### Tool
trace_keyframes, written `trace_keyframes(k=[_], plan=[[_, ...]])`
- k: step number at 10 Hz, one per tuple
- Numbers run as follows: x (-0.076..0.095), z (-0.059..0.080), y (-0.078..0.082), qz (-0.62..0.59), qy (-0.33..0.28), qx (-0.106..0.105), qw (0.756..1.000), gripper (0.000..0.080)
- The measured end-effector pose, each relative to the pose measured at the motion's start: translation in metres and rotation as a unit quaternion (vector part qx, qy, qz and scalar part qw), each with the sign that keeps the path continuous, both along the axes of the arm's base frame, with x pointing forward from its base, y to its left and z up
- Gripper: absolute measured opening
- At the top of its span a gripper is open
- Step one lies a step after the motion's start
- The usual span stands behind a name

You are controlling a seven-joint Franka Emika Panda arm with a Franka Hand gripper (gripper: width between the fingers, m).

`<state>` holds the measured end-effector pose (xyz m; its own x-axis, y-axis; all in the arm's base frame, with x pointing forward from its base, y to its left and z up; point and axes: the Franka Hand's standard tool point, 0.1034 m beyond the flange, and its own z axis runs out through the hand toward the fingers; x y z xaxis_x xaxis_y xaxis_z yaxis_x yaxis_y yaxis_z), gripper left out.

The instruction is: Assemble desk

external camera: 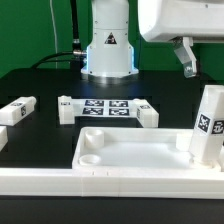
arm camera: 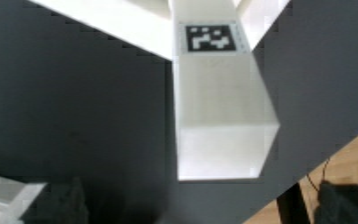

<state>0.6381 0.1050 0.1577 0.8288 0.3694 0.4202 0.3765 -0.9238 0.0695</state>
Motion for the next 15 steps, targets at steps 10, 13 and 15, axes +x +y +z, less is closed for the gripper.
trace_keyframes(k=[10, 13, 15], plan=[[-0.011, -0.019, 0.003, -0.009, 0.212, -0.031, 0.977, 0.0648], [-0.005, -0.025, 0.003, -0.014, 0.211, -0.029, 0.977, 0.0648], [-0.003, -0.032, 0.003, -0.01, 0.211, -0.029, 0.977, 0.0648]])
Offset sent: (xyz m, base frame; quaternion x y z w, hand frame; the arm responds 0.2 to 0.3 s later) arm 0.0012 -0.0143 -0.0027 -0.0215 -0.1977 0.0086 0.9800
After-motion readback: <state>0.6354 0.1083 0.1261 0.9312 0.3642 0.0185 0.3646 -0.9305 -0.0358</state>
